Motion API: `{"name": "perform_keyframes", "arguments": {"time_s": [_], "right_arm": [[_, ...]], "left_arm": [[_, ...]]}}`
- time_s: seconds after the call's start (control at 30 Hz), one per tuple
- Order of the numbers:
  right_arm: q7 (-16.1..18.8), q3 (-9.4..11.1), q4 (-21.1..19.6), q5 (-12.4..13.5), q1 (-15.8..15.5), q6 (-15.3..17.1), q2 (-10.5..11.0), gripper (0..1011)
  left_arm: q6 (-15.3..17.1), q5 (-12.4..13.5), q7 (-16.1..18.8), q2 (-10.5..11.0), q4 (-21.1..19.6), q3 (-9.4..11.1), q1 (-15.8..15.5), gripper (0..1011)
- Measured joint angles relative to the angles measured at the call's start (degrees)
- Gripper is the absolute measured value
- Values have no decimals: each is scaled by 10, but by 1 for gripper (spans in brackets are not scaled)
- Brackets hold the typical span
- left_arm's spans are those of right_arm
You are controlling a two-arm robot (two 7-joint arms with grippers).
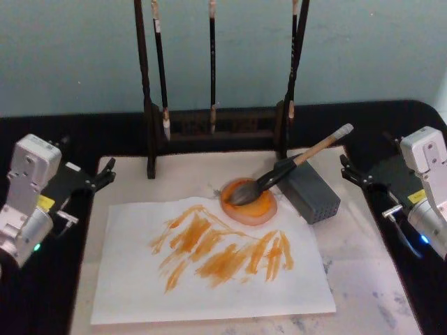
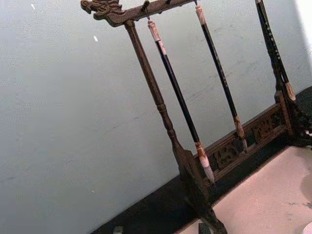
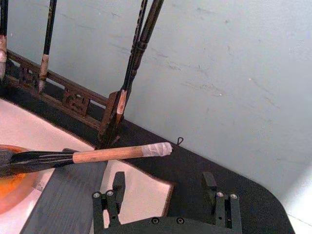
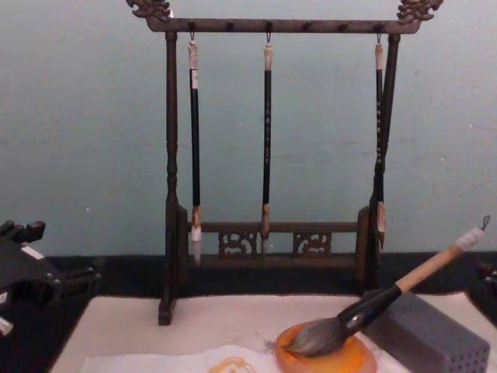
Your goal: Pick up the brush from the inkstone, write on the paper, then place the brush back to its original position.
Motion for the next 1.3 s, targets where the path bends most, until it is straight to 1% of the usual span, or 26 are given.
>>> {"name": "perform_keyframes", "arguments": {"time_s": [0.13, 0.27, 0.3, 0.4, 0.43, 0.5, 0.53, 0.6, 0.63, 0.67, 0.7, 0.73, 0.8, 0.83, 0.9, 0.93, 0.97, 1.0, 1.03, 1.07, 1.17, 1.2, 1.27, 1.3], "right_arm": [[4, 3, -1, 2, -2, 0, -1, 1000], [29, 18, -7, 33, -9, 7, -7, 1000], [40, 25, -10, 48, -13, 11, -10, 1000], [59, 36, -14, 75, -17, 20, -15, 1000], [70, 42, -16, 93, -19, 27, -19, 1000], [86, 50, -17, 115, -22, 36, -24, 1000], [101, 60, -18, 142, -24, 49, -29, 1000], [115, 70, -19, 170, -25, 64, -37, 1000], [128, 82, -19, 198, -27, 83, -45, 1000], [128, 82, -19, 198, -27, 83, -45, 1000], [137, 93, -18, 227, -27, 103, -55, 1000], [140, 98, -18, 239, -28, 113, -59, 1000], [149, 112, -15, 273, -28, 140, -72, 1000], [154, 122, -12, 298, -28, 162, -81, 1000], [158, 130, -8, 322, -25, 179, -90, 1000], [160, 134, -3, 344, -23, 195, -97, 1000], [160, 134, -3, 344, -23, 195, -97, 1000], [161, 138, 2, 364, -19, 207, -104, 1000], [162, 140, 5, 375, -17, 213, -107, 1000], [163, 143, 11, 392, -13, 224, -113, 1000], [166, 146, 21, 414, -6, 236, -121, 1000], [166, 148, 27, 428, -2, 243, -127, 1000], [165, 149, 34, 439, 3, 247, -133, 1000], [165, 150, 40, 451, 8, 250, -140, 1000]], "left_arm": [[0, 0, 0, 0, 0, 0, 0, 1001], [0, 0, 0, 0, 0, 0, 0, 1001], [0, 0, 0, 0, 0, 0, 0, 1001], [0, 0, 0, 0, 0, 0, 0, 1001], [0, 0, 0, 0, 0, 0, 0, 1001], [0, 0, 0, 0, 0, 0, 0, 1001], [0, 0, 0, 0, 0, 0, 0, 1001], [0, 0, 0, 0, 0, 0, 0, 1001], [0, 0, 0, 0, 0, 0, 0, 1001], [0, 0, 0, 0, 0, 0, 0, 1001], [0, 0, 0, 0, 0, 0, 0, 1001], [0, 0, 0, 0, 0, 0, 0, 1001], [0, 0, 0, 0, 0, 0, 0, 1001], [0, 0, 0, 0, 0, 0, 0, 1001], [0, 0, 0, 0, 0, 0, 0, 1001], [0, 0, 0, 0, 0, 0, 0, 1001], [0, 0, 0, 0, 0, 0, 0, 1001], [0, 0, 0, 0, 0, 0, 0, 1001], [0, 0, 0, 0, 0, 0, 0, 1001], [0, 0, 0, 0, 0, 0, 0, 1001], [0, 0, 0, 0, 0, 0, 0, 1002], [0, 0, 0, 0, 0, 0, 0, 1001], [0, 0, 0, 0, 0, 0, 0, 1001], [0, 0, 0, 0, 0, 0, 0, 1001]]}}
